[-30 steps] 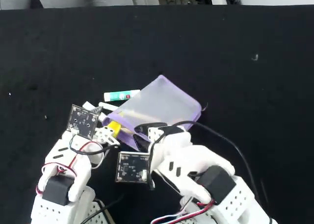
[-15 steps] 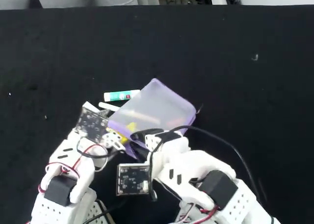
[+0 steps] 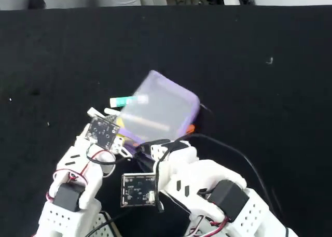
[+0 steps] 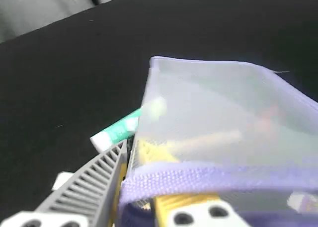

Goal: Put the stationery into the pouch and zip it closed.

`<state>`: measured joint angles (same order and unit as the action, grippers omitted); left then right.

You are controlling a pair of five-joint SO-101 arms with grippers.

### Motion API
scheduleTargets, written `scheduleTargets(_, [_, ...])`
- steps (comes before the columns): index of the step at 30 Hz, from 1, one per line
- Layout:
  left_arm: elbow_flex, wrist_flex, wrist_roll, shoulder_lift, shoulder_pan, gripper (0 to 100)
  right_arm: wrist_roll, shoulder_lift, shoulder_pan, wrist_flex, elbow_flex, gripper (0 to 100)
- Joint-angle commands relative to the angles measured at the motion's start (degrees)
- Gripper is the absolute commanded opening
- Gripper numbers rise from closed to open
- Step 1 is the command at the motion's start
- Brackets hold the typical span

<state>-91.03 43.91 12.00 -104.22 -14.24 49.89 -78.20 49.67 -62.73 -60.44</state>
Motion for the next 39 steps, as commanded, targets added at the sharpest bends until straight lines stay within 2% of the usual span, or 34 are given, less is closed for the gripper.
scheduleTargets(1, [6.64,2.99,0.53,-0.44,2.15,3,-3.16,-0.04,-4.31,4.31,1.36,1.6])
scheduleTargets(3, [7.60,4.22,0.53,-0.44,2.07,3,-4.84,-0.31,-5.54,5.10,1.45,3.5])
scheduleTargets(8, [8.13,4.31,0.44,-0.44,2.59,3,-7.91,-0.48,-5.71,5.10,1.80,24.8])
scheduleTargets(10, [8.57,4.40,0.44,-0.44,2.59,3,-7.38,-0.57,-5.98,5.10,1.89,29.4])
scheduleTargets(13, [12.09,7.47,0.26,-0.44,3.82,3,-7.65,-0.57,-6.07,5.01,2.95,27.5])
scheduleTargets(16, [17.36,11.25,-4.04,-0.44,6.73,3,-7.91,-0.57,-7.74,4.84,3.82,23.9])
scheduleTargets(19, [22.73,14.51,-7.21,-0.35,11.12,3,-11.25,-0.57,-11.34,5.63,5.05,21.7])
scheduleTargets(22, [27.47,16.88,-7.56,-0.35,14.64,3,-13.98,-0.22,-14.07,5.89,6.37,21.2])
scheduleTargets(27, [34.95,21.45,-7.74,0.26,17.98,3,-14.24,0.04,-14.77,5.54,6.90,21.2])
scheduleTargets(32, [42.24,23.74,-10.55,11.87,23.34,3,-17.32,0.04,-14.77,5.80,6.99,21.2])
scheduleTargets(39, [58.24,29.80,-13.19,31.74,28.97,3,-17.49,0.13,-14.86,5.80,6.99,21.2])
